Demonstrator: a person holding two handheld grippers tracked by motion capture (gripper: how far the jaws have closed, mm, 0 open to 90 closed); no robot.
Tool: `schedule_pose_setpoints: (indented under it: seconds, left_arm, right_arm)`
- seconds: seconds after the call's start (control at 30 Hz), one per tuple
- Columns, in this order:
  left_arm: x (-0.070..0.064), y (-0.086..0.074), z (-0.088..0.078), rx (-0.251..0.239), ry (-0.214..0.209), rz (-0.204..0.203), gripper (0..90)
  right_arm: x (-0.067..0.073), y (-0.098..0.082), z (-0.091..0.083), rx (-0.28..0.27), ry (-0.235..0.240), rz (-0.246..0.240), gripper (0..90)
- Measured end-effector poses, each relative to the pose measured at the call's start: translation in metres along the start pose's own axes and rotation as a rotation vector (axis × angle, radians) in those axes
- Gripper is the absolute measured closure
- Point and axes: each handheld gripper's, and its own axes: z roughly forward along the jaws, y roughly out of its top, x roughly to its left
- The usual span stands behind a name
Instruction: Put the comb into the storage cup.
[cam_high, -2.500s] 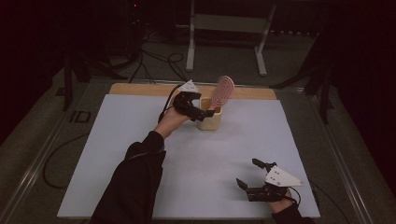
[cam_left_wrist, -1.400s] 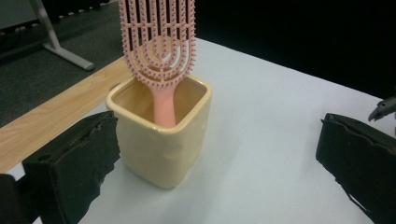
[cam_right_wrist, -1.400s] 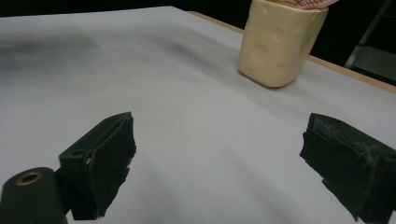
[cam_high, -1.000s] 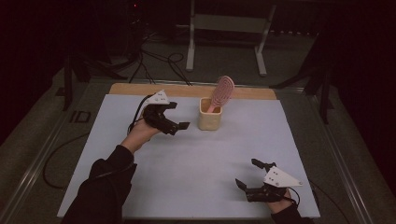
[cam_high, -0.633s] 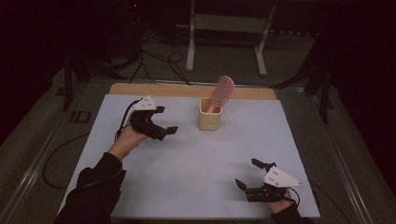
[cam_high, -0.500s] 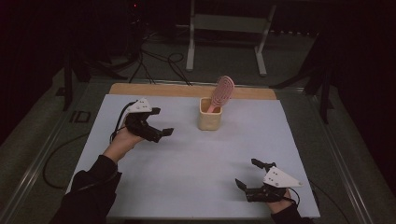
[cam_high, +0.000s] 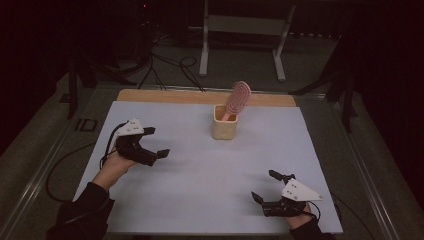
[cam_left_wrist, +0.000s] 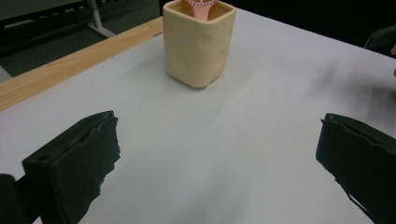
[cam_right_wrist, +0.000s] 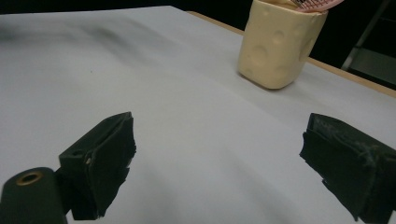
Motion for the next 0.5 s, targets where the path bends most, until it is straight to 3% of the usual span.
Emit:
schedule_pose_setpoints:
  seconds: [0.2, 0.5]
  left_arm:
    - [-0.009, -0.022, -0.012, 0.030, 0.024, 0.012, 0.0]
    - [-0.014, -0.053, -0.031, 0.017, 0.041, -0.033, 0.0]
  right_arm:
    - [0.000, 0.000, 0.001, 0.004, 0.001, -0.002, 9.3]
    - [0.000, 0.000, 0.001, 0.005, 0.001, -0.006, 9.3]
